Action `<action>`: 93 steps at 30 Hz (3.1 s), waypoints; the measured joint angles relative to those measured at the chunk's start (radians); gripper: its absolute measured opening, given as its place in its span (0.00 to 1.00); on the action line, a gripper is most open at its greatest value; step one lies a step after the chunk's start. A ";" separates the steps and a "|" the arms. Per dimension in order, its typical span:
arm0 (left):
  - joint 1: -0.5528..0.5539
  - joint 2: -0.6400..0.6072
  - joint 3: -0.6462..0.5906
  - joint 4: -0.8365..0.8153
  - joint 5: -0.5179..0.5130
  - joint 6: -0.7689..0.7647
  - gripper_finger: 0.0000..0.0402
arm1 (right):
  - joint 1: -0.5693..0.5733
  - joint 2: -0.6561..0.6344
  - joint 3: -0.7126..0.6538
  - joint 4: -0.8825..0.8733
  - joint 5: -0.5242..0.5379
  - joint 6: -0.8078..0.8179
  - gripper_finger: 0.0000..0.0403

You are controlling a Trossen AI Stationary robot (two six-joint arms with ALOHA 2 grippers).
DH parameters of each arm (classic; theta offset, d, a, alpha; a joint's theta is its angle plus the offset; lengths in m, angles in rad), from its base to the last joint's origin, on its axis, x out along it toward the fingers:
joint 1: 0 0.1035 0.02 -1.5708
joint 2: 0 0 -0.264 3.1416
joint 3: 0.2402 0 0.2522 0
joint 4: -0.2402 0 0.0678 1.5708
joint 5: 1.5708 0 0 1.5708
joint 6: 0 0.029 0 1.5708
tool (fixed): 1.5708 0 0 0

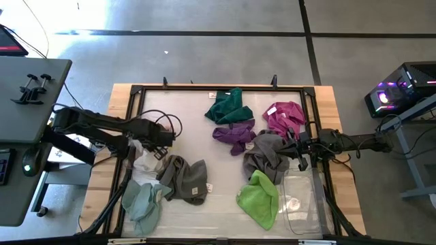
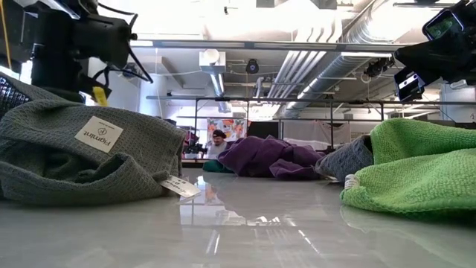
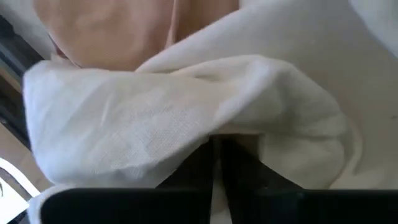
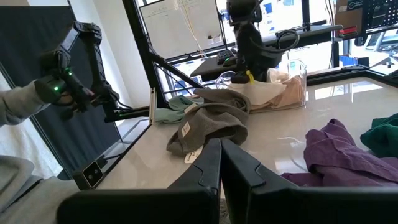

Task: Sort towels by color in basket
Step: Put the white towel into the left transparent bin, then put the purple towel into the right transparent bin

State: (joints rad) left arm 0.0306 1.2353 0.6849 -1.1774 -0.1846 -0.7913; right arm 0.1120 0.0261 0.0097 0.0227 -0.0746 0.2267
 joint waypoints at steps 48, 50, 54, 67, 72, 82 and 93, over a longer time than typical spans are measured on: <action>0.081 -0.143 0.196 0.021 -0.152 0.027 0.17 | 0.000 0.001 0.000 0.000 0.000 0.000 0.00; 0.055 -0.157 0.250 0.064 -0.169 0.047 0.17 | 0.000 0.001 0.000 0.000 0.000 0.000 0.00; -0.047 -0.182 0.253 0.330 -0.285 0.197 0.18 | 0.000 0.001 0.000 0.000 0.000 0.000 0.00; -0.231 0.034 -0.156 1.914 -0.060 0.799 0.18 | 0.000 0.001 0.000 0.000 0.000 0.000 0.00; -0.236 0.171 -0.196 2.109 -0.025 0.749 0.18 | 0.000 0.001 0.000 0.009 0.020 0.001 0.00; -0.262 0.261 -0.196 2.110 -0.034 0.715 0.18 | -0.003 0.058 0.002 0.248 0.449 0.036 0.00; -0.208 0.261 -0.195 2.180 -0.047 0.717 0.18 | -0.135 0.450 0.188 -0.018 0.554 0.080 0.00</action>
State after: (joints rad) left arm -0.1778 1.4960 0.4898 1.0030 -0.2314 -0.0742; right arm -0.0234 0.4762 0.1982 0.0050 0.4792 0.3064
